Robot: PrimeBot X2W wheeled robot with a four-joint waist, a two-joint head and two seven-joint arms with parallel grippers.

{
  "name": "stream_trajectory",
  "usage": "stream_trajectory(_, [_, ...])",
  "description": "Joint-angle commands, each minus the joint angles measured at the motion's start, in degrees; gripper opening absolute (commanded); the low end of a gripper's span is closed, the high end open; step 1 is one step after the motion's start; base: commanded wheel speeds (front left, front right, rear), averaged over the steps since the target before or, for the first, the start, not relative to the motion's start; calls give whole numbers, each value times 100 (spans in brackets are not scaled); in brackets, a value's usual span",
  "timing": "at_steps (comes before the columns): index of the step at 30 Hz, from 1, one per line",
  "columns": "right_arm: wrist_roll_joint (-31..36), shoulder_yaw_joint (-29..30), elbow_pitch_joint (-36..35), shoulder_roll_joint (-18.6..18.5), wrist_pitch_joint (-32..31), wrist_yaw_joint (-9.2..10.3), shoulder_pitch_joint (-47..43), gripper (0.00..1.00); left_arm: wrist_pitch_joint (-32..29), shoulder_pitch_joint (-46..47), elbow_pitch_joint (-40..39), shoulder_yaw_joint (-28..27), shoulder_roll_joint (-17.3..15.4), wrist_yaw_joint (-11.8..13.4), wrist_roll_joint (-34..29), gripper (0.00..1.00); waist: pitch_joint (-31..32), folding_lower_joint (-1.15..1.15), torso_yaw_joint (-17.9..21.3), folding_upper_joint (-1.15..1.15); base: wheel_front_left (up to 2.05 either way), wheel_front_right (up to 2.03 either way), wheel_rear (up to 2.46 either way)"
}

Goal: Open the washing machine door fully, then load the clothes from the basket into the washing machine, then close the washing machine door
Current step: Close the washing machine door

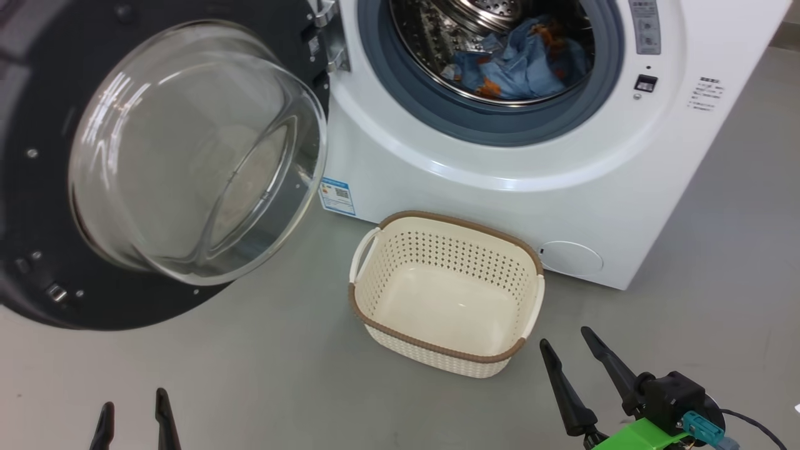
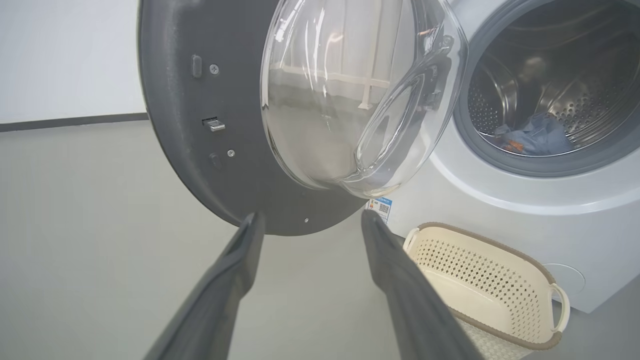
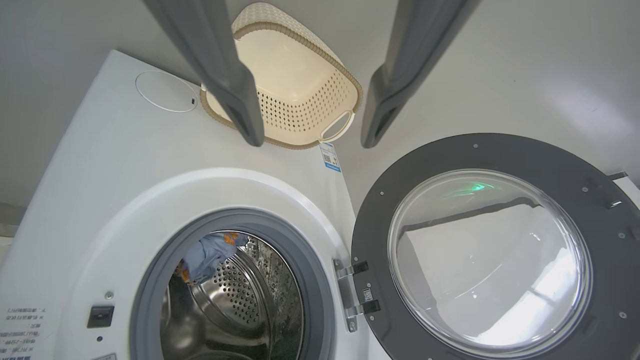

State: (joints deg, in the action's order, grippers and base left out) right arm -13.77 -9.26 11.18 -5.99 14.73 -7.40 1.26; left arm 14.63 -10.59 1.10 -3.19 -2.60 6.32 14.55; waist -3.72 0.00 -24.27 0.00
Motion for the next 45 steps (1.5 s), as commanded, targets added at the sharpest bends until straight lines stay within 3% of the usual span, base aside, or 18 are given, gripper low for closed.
stream_trajectory(1, [24, -173, -104, -52, 27, -9, 161, 100, 37, 94, -103, -171, -28, 40, 49, 100, 6, 0, -68, 0, 0, 0, 0])
stream_trajectory(18, [11, -251, -62, -88, 27, -9, 126, 100, 37, 4, -131, -182, -28, 71, 35, 100, 81, 0, -235, 0, 0, 0, 0])
stream_trajectory(45, [4, -260, -70, -103, 27, -9, 139, 100, 37, 6, -178, -200, -28, 94, 48, 100, 52, 0, -153, 0, 0, 0, 0])
